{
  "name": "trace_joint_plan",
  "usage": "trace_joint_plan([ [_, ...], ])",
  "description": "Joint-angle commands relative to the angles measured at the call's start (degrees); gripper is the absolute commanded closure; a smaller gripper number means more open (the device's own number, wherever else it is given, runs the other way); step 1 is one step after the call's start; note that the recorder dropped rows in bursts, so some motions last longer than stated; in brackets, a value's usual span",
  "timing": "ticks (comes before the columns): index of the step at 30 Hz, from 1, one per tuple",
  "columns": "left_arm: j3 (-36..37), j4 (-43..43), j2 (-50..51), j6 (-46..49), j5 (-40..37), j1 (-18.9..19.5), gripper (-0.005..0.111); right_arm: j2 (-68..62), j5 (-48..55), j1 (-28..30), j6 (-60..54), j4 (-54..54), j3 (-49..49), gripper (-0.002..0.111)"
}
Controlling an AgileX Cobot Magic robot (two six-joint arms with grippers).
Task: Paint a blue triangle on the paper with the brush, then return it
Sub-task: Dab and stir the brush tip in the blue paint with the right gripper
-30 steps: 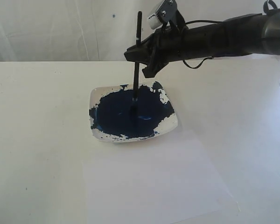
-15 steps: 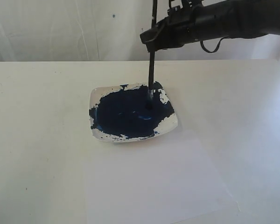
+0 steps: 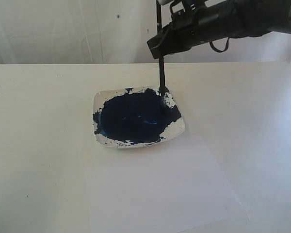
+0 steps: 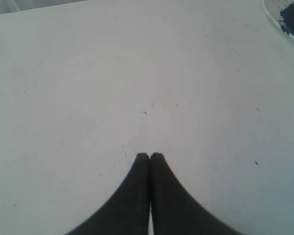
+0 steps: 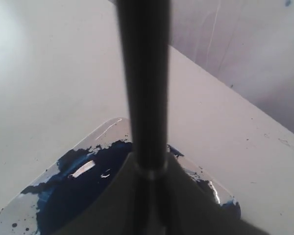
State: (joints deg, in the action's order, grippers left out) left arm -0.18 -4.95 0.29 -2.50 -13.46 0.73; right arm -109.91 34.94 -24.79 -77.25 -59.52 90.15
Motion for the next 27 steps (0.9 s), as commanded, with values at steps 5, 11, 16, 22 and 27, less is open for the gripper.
trace_joint_plan([
  [5, 0.2, 0.4, -0.3, -0.3, 0.0, 0.2, 0.107, -3.9, 1.1, -4.9, 5.6, 7.8, 5.2, 0.108],
  [11, 0.2, 0.4, -0.3, -0.3, 0.0, 0.2, 0.107, -5.9, 1.0, -6.7, 5.7, 8.3, 6.6, 0.108],
  [16, 0.2, 0.4, -0.3, -0.3, 0.0, 0.2, 0.107, -7.0, 1.1, -7.8, 5.6, 8.3, 7.7, 0.108],
  [22, 0.2, 0.4, -0.3, -0.3, 0.0, 0.2, 0.107, -8.2, 0.6, -8.8, 5.6, 7.9, 8.7, 0.108],
  [27, 0.2, 0.4, -0.3, -0.3, 0.0, 0.2, 0.107, -9.2, 0.7, -8.8, 5.6, 7.0, 8.7, 0.108],
])
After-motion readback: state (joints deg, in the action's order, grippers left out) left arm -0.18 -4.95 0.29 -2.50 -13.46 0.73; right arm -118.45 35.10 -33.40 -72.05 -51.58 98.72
